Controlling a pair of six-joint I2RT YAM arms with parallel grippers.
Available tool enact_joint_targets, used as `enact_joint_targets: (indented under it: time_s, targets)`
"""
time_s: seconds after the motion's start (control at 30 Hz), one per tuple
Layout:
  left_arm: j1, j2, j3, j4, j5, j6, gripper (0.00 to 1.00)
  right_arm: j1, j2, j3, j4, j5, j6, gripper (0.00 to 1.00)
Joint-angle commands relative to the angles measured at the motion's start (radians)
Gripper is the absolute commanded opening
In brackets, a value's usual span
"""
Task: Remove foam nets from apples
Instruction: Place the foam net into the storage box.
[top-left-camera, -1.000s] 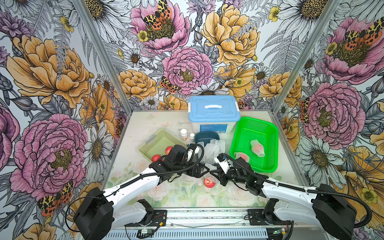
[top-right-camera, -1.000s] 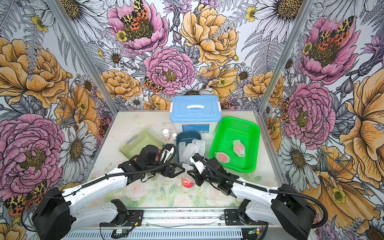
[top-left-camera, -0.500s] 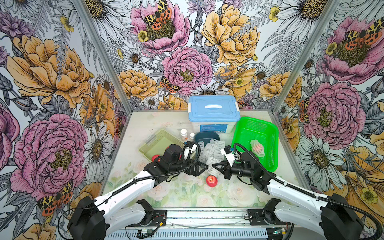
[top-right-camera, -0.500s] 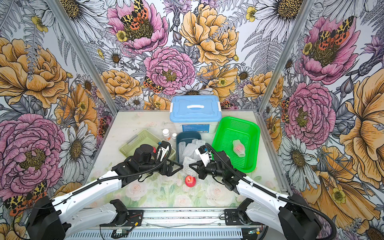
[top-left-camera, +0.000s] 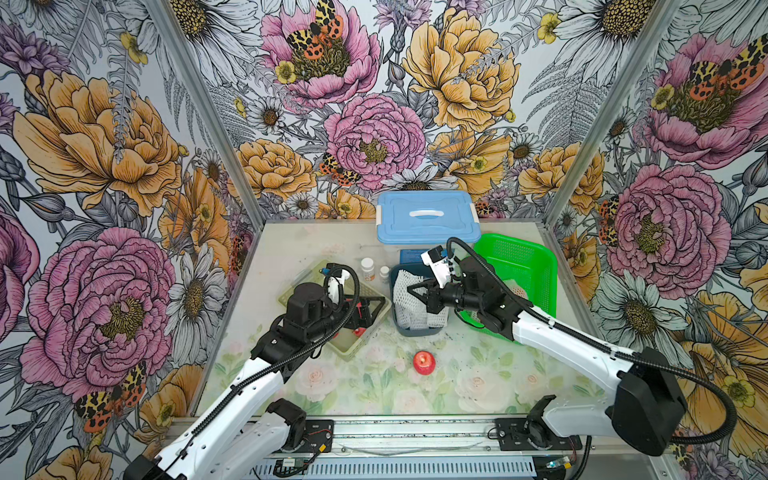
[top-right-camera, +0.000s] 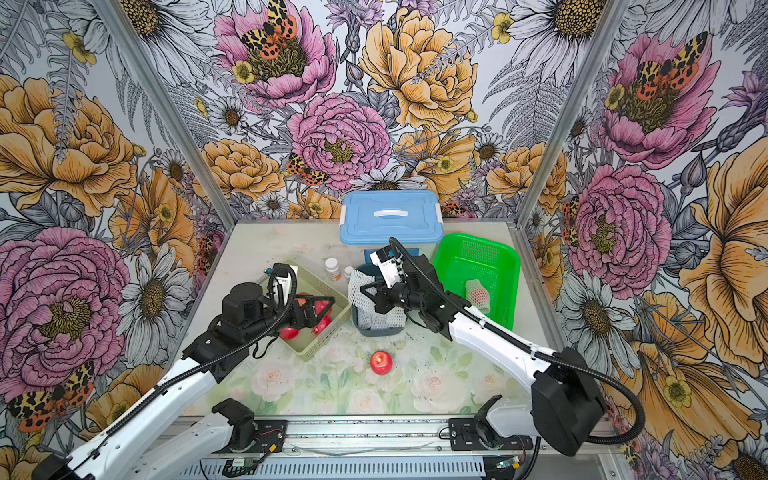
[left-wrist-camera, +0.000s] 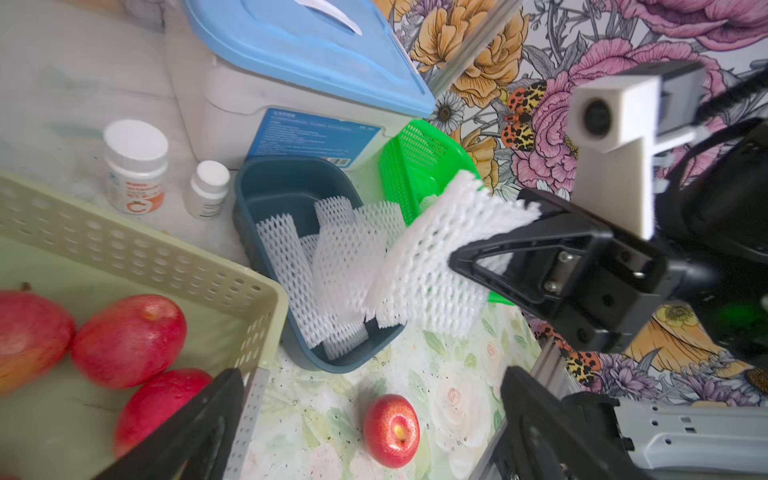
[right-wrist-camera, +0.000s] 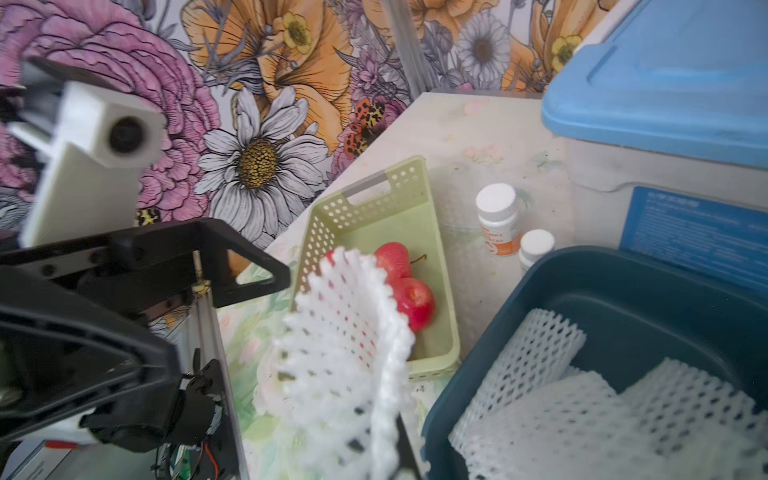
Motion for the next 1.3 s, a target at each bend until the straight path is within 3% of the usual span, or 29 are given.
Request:
enact_joint_targets:
  time_s: [0.0,0.13,0.33,0.53,0.93,1.07,1.27]
  targets:
    - [0.043,-0.059,-0.022,-0.051,0.013,-0.016,0.99,-0.008,0.109,0.053,-0.147,0.154,0.019,0.05]
    - [0.074,-0.097,-0.038,-0.056,0.042,-0.022,0.99,-0.009,0.178,0.097,-0.197,0.301,0.047,0.11]
    - [0.074,-0.067,-0.049,-0.026,0.065,-0.032,0.99,-0.007,0.186,0.127,-0.242,0.423,0.012,0.63]
    - [0.070,-0.041,-0.058,0.022,0.083,-0.045,0.99,-0.003,0.144,0.152,-0.256,0.481,-0.072,0.94]
    - [-0.019,0.051,-0.025,0.058,0.052,-0.019,0.99,-0.008,0.053,0.155,-0.269,0.461,-0.102,0.97]
    - [-0.061,0.077,-0.011,0.055,0.025,-0.005,0.99,0.001,-0.032,0.096,-0.280,0.400,-0.120,0.97]
    - [-0.058,0.049,-0.032,0.076,-0.034,-0.028,0.99,0.183,-0.165,-0.135,-0.274,0.505,-0.104,1.00]
